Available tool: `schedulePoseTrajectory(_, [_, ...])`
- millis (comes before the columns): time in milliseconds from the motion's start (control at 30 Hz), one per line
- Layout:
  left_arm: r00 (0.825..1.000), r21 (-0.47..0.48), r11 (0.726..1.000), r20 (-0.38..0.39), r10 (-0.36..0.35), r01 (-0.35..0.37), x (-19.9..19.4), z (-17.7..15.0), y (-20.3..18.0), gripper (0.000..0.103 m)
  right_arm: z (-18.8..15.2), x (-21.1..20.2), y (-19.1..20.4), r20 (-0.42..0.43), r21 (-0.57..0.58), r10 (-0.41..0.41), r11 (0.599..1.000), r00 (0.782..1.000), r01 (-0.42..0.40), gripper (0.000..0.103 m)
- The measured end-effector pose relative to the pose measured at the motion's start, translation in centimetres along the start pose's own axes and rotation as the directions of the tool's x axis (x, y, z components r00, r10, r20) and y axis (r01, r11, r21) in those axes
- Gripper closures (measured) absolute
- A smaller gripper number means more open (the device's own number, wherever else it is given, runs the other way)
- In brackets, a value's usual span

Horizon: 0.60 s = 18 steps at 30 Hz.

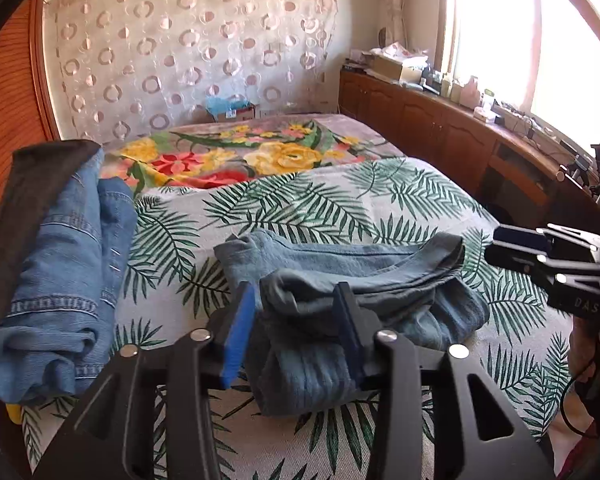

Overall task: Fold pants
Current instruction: 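Lift the hem end with both tools and fold it over toward the waistband, then open both tools and release the folded shorts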

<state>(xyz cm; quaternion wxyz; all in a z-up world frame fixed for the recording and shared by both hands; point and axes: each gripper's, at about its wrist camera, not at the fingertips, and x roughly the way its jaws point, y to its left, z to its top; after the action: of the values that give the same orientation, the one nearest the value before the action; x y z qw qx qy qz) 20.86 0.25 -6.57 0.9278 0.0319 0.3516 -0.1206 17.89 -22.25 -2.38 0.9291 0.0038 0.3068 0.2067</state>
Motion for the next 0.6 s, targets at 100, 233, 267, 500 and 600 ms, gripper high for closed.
schedulePoseTrajectory(100, [1.000,0.000,1.000,0.009,-0.001,0.001,-0.5,-0.1,-0.1,0.054,-0.8,-0.4,-0.1,-0.014,0.000,0.006,1.000,1.000,-0.006,0.060])
schedulePoseTrajectory(233, [1.000,0.007,1.000,-0.007,-0.004,0.004,-0.5,-1.2,-0.1,0.054,-1.9,-0.3,0.0,-0.044,-0.007,0.009,1.000,0.999,-0.009,0.059])
schedulePoseTrajectory(267, [1.000,0.005,1.000,-0.012,-0.010,0.010,-0.4,-1.5,-0.1,0.054,-2.0,-0.2,0.0,-0.050,-0.008,0.008,1.000,0.999,-0.008,0.059])
schedulePoseTrajectory(500, [0.997,0.015,1.000,-0.078,-0.016,0.018,0.8,-3.8,-0.4,0.054,-2.7,1.0,-0.4,-0.101,0.001,0.008,1.000,0.995,-0.008,0.053])
schedulePoseTrajectory(600, [0.996,0.016,1.000,-0.090,-0.022,0.023,0.8,-4.3,-0.4,0.054,-2.7,1.4,-0.3,-0.115,-0.001,0.010,1.000,0.993,-0.011,0.052])
